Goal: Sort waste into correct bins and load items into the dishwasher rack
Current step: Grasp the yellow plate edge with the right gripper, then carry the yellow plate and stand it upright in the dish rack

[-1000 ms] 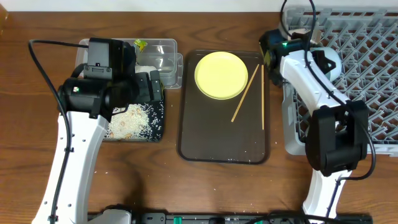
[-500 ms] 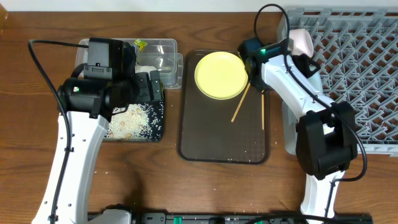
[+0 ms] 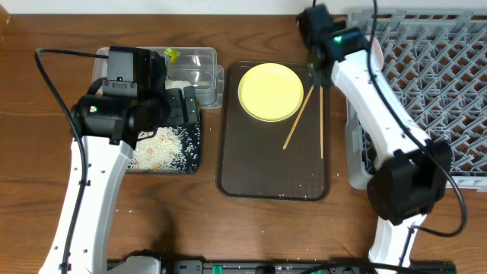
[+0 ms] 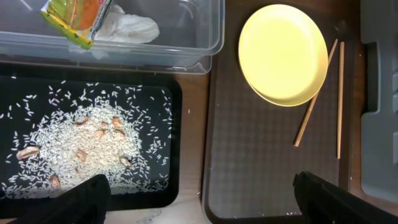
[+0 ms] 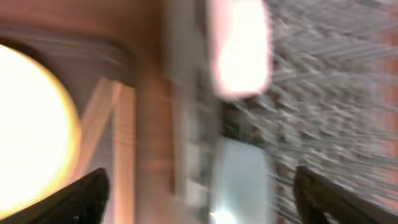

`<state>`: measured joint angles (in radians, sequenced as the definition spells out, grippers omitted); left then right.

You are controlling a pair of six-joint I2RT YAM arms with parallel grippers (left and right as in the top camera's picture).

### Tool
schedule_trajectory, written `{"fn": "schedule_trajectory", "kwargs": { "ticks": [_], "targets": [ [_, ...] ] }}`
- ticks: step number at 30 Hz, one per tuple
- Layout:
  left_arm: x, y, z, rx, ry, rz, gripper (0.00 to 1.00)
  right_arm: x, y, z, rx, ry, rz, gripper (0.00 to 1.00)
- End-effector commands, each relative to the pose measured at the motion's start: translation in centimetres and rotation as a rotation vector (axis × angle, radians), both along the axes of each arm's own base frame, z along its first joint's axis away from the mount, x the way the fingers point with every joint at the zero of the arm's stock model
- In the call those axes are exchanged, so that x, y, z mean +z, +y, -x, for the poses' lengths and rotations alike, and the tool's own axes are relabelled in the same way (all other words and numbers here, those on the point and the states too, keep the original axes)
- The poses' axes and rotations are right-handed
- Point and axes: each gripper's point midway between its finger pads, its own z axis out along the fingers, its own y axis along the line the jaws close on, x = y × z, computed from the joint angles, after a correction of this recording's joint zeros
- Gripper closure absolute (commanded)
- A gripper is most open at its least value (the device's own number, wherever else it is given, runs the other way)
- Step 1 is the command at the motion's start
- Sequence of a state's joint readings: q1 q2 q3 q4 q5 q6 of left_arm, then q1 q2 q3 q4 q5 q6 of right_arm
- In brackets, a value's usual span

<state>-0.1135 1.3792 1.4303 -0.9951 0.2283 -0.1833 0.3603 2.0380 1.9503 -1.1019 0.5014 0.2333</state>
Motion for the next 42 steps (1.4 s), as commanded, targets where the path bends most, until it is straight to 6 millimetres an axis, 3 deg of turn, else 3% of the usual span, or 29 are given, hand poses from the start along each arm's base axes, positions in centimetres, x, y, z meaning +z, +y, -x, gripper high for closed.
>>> {"fn": "schedule_trajectory", "kwargs": {
  "ticks": [1, 4, 10, 14, 25, 33, 37, 40, 42],
  "targets": [
    [-0.4, 0.4, 0.1, 0.006, 0.010, -0.015, 0.04, -0.5, 6.2, -0.3, 0.149, 0.030, -0.356, 0.19],
    [-0.4, 0.4, 0.1, 0.006, 0.010, -0.015, 0.04, -2.4, 8.3, -1.0, 0.115, 0.014, -0.484, 0.27],
    [-0.4, 0.4, 0.1, 0.006, 0.010, -0.015, 0.04, -9.3, 6.5, 0.0, -0.183, 0.027, -0.507, 0.38],
    [-0.4, 0.4, 0.1, 0.006, 0.010, -0.015, 0.04, -11.8, 6.3, 0.6, -0.213, 0.030, -0.516, 0.45],
    [-0.4, 0.4, 0.1, 0.006, 0.010, -0.015, 0.04, -15.7, 6.2, 1.5, -0.232, 0.046, -0.524, 0.60],
    [-0.4, 0.3, 0.1, 0.006, 0.010, -0.014, 0.04, -17.9, 7.8, 1.4, -0.206, 0.087, -0.576, 0.65],
    [-0.4, 0.4, 0.1, 0.006, 0.010, -0.015, 0.04, -17.9, 7.9, 1.4, -0.204, 0.088, -0.576, 0.78],
    [-0.4, 0.4, 0.1, 0.006, 0.010, -0.015, 0.04, -18.2, 7.7, 2.0, -0.212, 0.112, -0.562, 0.95],
    [-0.4, 0.4, 0.1, 0.006, 0.010, -0.015, 0.04, -18.3, 7.5, 2.4, -0.214, 0.128, -0.554, 0.99]
  ]
}}
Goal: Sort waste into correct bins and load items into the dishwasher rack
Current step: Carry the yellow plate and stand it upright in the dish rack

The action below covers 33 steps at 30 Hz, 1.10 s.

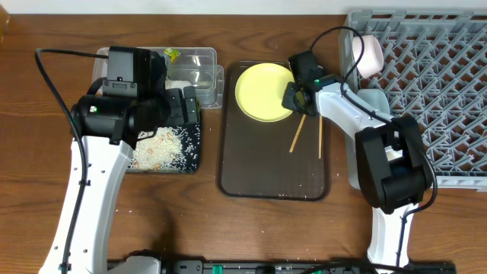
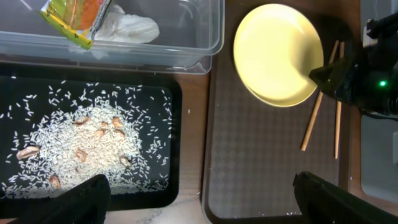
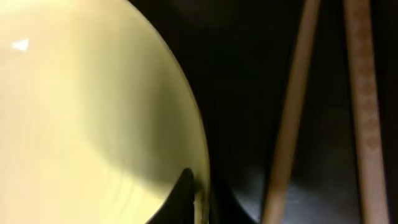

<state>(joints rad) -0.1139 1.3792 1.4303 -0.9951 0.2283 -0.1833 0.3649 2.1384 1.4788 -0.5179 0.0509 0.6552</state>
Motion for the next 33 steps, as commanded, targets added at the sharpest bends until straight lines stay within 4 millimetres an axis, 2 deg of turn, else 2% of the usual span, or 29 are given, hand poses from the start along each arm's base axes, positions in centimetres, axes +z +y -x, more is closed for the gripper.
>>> {"fn": "schedule_trajectory", "kwargs": {
  "ticks": [1, 3, 6, 8, 10, 12, 16, 19, 20, 23, 25, 33],
  "targets": [
    [-0.4, 0.4, 0.1, 0.006, 0.010, -0.015, 0.04, -1.0, 0.0, 1.2, 0.022, 0.050, 0.015, 0.99],
    [-0.4, 0.4, 0.1, 0.006, 0.009, -0.015, 0.04, -0.1, 0.2, 1.1, 0.074, 0.039, 0.007, 0.99],
    [-0.4, 0.4, 0.1, 0.006, 0.010, -0.015, 0.04, 3.5, -0.3, 0.4, 0.118, -0.019, 0.008, 0.99],
    [-0.4, 0.4, 0.1, 0.006, 0.010, -0.015, 0.04, 7.8, -1.1, -0.2, 0.149, -0.098, 0.011, 0.99],
    [-0.4, 0.4, 0.1, 0.006, 0.010, -0.015, 0.04, 13.2, -2.7, -0.8, 0.180, -0.215, 0.038, 0.99],
    [-0.4, 0.4, 0.1, 0.006, 0.010, -0.015, 0.04, 18.0, -5.5, -0.8, 0.138, -0.317, 0.105, 0.99],
    [-0.4, 0.4, 0.1, 0.006, 0.010, -0.015, 0.04, 26.8, -14.1, 1.5, -0.054, -0.477, 0.331, 0.99],
    [-0.4, 0.4, 0.1, 0.006, 0.010, -0.014, 0.04, 31.4, -20.5, 4.2, -0.161, -0.518, 0.565, 0.99],
    [-0.4, 0.4, 0.1, 0.006, 0.010, -0.014, 0.04, 32.3, -22.2, 4.9, -0.194, -0.515, 0.634, 0.99],
    [-0.4, 0.4, 0.1, 0.006, 0.010, -0.015, 0.04, 34.3, -27.0, 6.9, -0.288, -0.465, 0.835, 0.99],
    [-0.4, 0.4, 0.1, 0.006, 0.010, -0.015, 0.04, 34.1, -28.8, 7.0, -0.277, -0.410, 0.916, 0.99],
    [-0.4, 0.4, 0.1, 0.006, 0.010, -0.015, 0.04, 29.2, -32.8, 4.7, -0.219, -0.207, 1.040, 0.99]
  ]
}}
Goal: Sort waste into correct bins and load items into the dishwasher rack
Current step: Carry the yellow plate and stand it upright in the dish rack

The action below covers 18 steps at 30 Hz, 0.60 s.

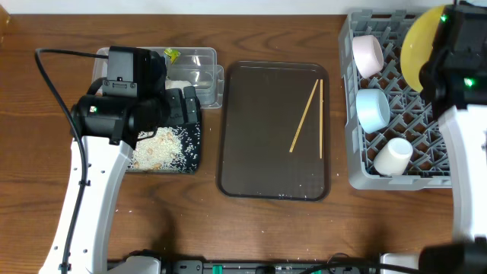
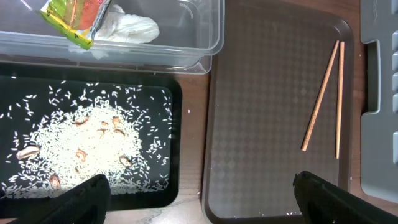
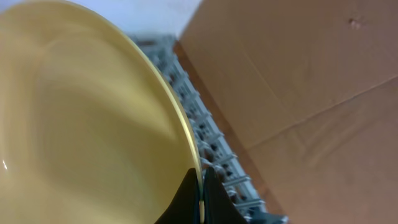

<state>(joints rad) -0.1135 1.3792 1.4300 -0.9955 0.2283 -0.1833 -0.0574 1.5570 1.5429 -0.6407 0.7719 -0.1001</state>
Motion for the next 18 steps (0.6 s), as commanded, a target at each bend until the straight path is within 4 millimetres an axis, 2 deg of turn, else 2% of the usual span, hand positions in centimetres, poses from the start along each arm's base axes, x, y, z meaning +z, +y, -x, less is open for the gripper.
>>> {"fn": "schedule_trajectory", "kwargs": {
  "ticks": [1, 8, 12, 15, 18],
  "targets": [
    [-0.4, 0.4, 0.1, 0.006, 0.009, -0.015, 0.04, -2.2, -2.2, -0.4, -0.050, 0.133, 0.098, 0.99],
    [-0.4, 0.4, 0.1, 0.006, 0.009, -0.015, 0.04, -6.0, -2.9, -3.0, -0.067, 0.189, 0.122, 0.99],
    [-0.4, 0.4, 0.1, 0.006, 0.009, -0.015, 0.04, -8.2, -3.0, -3.7, -0.062, 0.236, 0.118, 0.99],
    [-0.4, 0.3, 0.1, 0.006, 0.009, -0.014, 0.04, -10.5, -2.5, -4.4, -0.030, 0.283, 0.092, 0.99],
    [-0.4, 0.4, 0.1, 0.006, 0.009, -0.015, 0.04, -12.9, -1.5, -5.3, 0.034, 0.322, 0.039, 0.94]
  ]
}}
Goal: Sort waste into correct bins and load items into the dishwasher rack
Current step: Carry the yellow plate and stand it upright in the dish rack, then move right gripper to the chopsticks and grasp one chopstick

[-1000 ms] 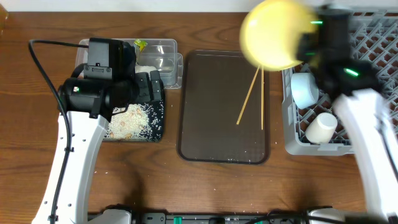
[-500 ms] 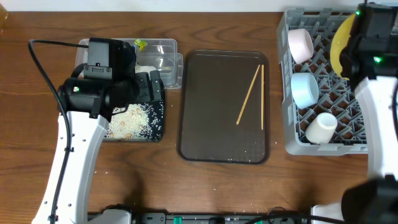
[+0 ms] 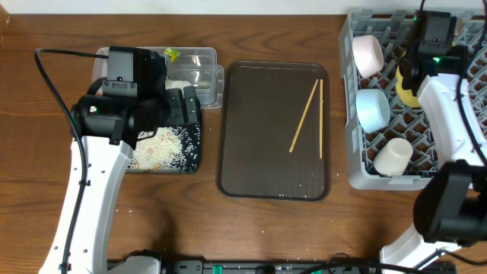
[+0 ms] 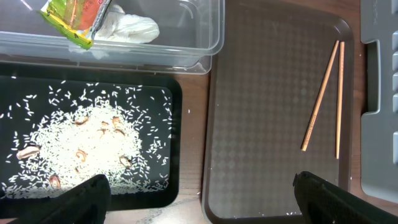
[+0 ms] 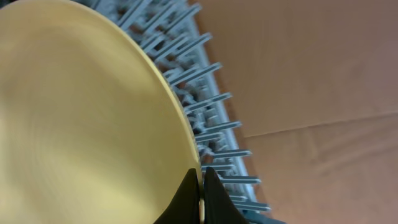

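Observation:
The yellow plate stands on edge among the tines of the grey dishwasher rack; from overhead only a yellow sliver shows. My right gripper is shut on the plate's rim. Two wooden chopsticks lie on the right side of the brown tray. My left gripper hangs open and holds nothing, over the gap between the black rice tray and the brown tray.
A pink cup, a blue cup and a white cup sit in the rack's left column. A clear bin behind the rice tray holds a wrapper and a crumpled tissue.
My right gripper has come down with the yellow plate, from above the rack's back right to in among the tines. The left arm, chopsticks and trays are unchanged.
The plate first lay on the brown tray with my right gripper by the tray's back right corner. Then the gripper was at the plate's right rim. Later the plate was off the tray, held over the rack, and now it stands on edge in it.

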`<state>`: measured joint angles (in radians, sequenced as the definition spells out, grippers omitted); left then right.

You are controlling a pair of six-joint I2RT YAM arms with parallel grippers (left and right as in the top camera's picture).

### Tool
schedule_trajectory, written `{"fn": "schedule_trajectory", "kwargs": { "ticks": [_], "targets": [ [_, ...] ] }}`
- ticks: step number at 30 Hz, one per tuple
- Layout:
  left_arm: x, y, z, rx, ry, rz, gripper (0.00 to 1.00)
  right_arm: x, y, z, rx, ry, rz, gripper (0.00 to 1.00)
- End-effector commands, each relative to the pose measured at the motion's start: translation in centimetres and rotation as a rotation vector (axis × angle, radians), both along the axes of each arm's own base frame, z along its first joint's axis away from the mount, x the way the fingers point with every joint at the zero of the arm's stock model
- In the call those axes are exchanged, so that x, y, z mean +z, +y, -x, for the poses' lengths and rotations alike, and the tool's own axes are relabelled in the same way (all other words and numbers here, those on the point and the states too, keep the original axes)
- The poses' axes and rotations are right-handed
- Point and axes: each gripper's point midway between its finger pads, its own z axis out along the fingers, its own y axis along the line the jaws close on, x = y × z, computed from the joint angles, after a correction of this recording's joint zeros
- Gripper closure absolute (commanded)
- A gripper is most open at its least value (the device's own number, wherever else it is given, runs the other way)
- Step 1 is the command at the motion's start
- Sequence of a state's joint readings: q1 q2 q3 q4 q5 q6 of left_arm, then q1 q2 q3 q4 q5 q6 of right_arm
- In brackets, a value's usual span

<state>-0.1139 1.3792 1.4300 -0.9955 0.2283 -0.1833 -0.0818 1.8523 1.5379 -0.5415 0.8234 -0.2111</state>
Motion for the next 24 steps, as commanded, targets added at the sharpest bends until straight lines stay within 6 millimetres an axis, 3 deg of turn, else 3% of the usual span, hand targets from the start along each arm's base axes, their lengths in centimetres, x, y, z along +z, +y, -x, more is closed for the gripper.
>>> {"fn": "schedule_trajectory", "kwargs": {
  "ticks": [1, 3, 6, 7, 12, 15, 18, 21, 24],
  "targets": [
    [-0.4, 0.4, 0.1, 0.006, 0.009, -0.015, 0.04, -2.4, 1.0, -0.8, 0.054, 0.042, -0.061, 0.91],
    [-0.4, 0.4, 0.1, 0.006, 0.009, -0.014, 0.04, -3.0, 1.7, -1.2, 0.068, 0.022, -0.109, 0.79],
    [-0.4, 0.4, 0.1, 0.006, 0.009, -0.015, 0.04, -2.7, 2.2, -1.4, 0.062, -0.031, -0.155, 0.44],
    [-0.4, 0.4, 0.1, 0.006, 0.009, -0.015, 0.04, -2.4, 2.2, -1.4, 0.062, -0.044, -0.161, 0.37],
    [-0.4, 0.4, 0.1, 0.006, 0.009, -0.015, 0.04, 1.5, 3.1, -1.1, 0.109, -0.138, -0.200, 0.02],
    [-0.4, 0.4, 0.1, 0.006, 0.009, -0.015, 0.04, 5.4, 4.7, -0.7, 0.177, -0.256, -0.279, 0.01],
    [-0.4, 0.4, 0.1, 0.006, 0.009, -0.015, 0.04, 9.4, 8.0, -0.1, 0.273, -0.421, -0.476, 0.01],
    [-0.4, 0.4, 0.1, 0.006, 0.009, -0.015, 0.04, 12.0, 14.0, 1.2, 0.449, -0.491, -0.798, 0.01],
    [-0.4, 0.4, 0.1, 0.006, 0.009, -0.015, 0.04, 12.8, 19.7, 2.0, 0.611, -0.460, -1.059, 0.01]
  ]
}}
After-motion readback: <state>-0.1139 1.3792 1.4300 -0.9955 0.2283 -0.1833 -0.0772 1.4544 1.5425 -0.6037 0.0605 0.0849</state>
